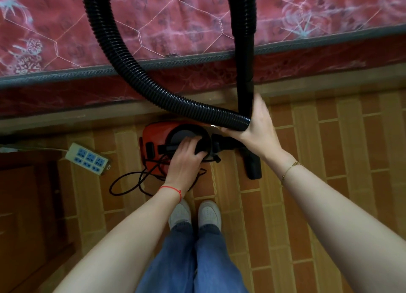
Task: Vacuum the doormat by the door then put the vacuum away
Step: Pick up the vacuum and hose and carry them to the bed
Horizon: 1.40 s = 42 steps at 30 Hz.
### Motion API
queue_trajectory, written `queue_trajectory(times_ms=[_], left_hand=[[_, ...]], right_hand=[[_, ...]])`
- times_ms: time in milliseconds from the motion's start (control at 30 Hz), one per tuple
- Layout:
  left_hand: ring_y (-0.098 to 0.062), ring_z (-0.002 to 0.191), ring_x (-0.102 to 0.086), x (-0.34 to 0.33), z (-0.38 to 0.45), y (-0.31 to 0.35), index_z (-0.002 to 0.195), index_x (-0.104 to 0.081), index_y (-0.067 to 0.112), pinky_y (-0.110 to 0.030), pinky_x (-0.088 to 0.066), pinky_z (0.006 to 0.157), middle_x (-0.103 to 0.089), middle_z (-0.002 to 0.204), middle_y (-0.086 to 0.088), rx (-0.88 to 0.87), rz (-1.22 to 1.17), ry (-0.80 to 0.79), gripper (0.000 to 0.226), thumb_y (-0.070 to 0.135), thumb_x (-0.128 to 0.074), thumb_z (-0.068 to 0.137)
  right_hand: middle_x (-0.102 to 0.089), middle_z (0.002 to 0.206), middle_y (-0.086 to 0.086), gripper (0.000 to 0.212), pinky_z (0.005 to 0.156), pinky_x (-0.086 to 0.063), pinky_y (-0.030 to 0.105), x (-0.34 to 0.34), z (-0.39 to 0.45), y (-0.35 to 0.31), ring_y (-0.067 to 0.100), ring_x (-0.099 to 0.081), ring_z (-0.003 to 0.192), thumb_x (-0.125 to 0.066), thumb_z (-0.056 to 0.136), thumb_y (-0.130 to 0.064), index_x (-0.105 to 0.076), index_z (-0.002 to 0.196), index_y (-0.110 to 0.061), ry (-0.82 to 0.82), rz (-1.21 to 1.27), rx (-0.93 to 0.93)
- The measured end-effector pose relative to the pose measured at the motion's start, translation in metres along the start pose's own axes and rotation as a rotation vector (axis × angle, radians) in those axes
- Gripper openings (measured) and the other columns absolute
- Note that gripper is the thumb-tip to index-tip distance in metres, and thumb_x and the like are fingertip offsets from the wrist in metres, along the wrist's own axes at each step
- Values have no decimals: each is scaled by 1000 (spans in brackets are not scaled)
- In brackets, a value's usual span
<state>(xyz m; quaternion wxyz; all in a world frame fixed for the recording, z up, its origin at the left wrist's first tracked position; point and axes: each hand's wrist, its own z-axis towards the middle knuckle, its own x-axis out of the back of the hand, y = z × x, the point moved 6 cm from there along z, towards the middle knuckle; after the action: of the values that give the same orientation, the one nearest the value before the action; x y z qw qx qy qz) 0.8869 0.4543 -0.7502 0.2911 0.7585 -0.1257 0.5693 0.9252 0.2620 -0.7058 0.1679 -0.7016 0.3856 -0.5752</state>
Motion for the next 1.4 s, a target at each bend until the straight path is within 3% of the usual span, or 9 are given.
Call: queue_trajectory(times_ms=[100, 167, 333, 467, 633, 800, 967, 1167, 1400], left_hand=[[-36, 131, -42, -5, 0, 2, 84, -73, 13, -44, -30, 115, -49, 136, -18, -47, 40, -43, 5, 14, -74, 79], [-37, 136, -37, -9, -1, 6, 74, -71, 10, -43, -24, 117, -44, 142, -22, -98, 75, -39, 12, 19, -70, 83], [-33, 126, -48, -32, -16, 23, 94, -72, 7, -42, -35, 112, -54, 132, -18, -233, 147, -9, 14, 15, -66, 85], [-24, 88, -62, -67, -26, 22, 88, -72, 12, -34, -50, 78, -66, 92, -7, -187, 130, -206, 22, 17, -80, 69], [-25, 124, -46, -113, -45, 12, 130, -53, 12, -35, -40, 99, -50, 133, -8, -24, 71, -504, 41, 28, -58, 92], [-24, 97, -60, -155, -60, 13, 119, -55, 13, -34, -50, 78, -60, 114, -8, 31, -3, -691, 29, 28, -54, 94], [-25, 101, -57, -196, -50, 29, 120, -54, 10, -32, -47, 75, -55, 116, -8, 73, -126, -680, 28, 23, -51, 96], [-21, 85, -60, -251, -53, 38, 105, -57, 10, -30, -47, 65, -60, 102, -7, 91, -91, -678, 17, 22, -54, 94], [-18, 87, -63, -288, -60, 32, 103, -64, 12, -26, -41, 62, -63, 102, -4, 125, 39, -676, 13, 16, -53, 96]], right_hand=[[-39, 144, 6, 115, 112, -37, 40, -1, -2, 2, 17, -35, 137, -83, 64, -55, -21, 150, -9, 14, 1, 25], [-35, 148, 6, 118, 115, -32, 36, -1, -4, 3, 16, -30, 140, -84, 66, -52, -16, 152, -9, 18, 0, 39], [-31, 152, 8, 116, 117, -24, 28, -6, -12, 6, 18, -26, 143, -85, 68, -45, -15, 153, -6, 53, -6, 72], [-31, 153, 11, 114, 118, -28, 39, -11, -20, 12, 21, -25, 145, -84, 70, -44, -16, 152, -3, 103, -11, 94], [-32, 153, 13, 109, 118, -23, 28, -13, -30, 20, 23, -27, 144, -82, 72, -45, -20, 151, -1, 205, 19, 96], [-34, 152, 13, 106, 115, -21, 17, -20, -37, 36, 21, -31, 143, -80, 73, -48, -24, 150, 0, 255, 41, 99], [-34, 152, 13, 105, 115, -22, 17, -36, -46, 65, 21, -30, 143, -79, 75, -48, -24, 150, 0, 304, 81, 70], [-34, 152, 13, 104, 109, -15, 2, -48, -50, 101, 18, -30, 142, -81, 74, -42, -24, 150, 0, 355, 131, 39], [-37, 150, 12, 99, 113, -21, 9, -62, -44, 114, 17, -32, 141, -82, 74, -37, -28, 147, 2, 385, 135, 86]])
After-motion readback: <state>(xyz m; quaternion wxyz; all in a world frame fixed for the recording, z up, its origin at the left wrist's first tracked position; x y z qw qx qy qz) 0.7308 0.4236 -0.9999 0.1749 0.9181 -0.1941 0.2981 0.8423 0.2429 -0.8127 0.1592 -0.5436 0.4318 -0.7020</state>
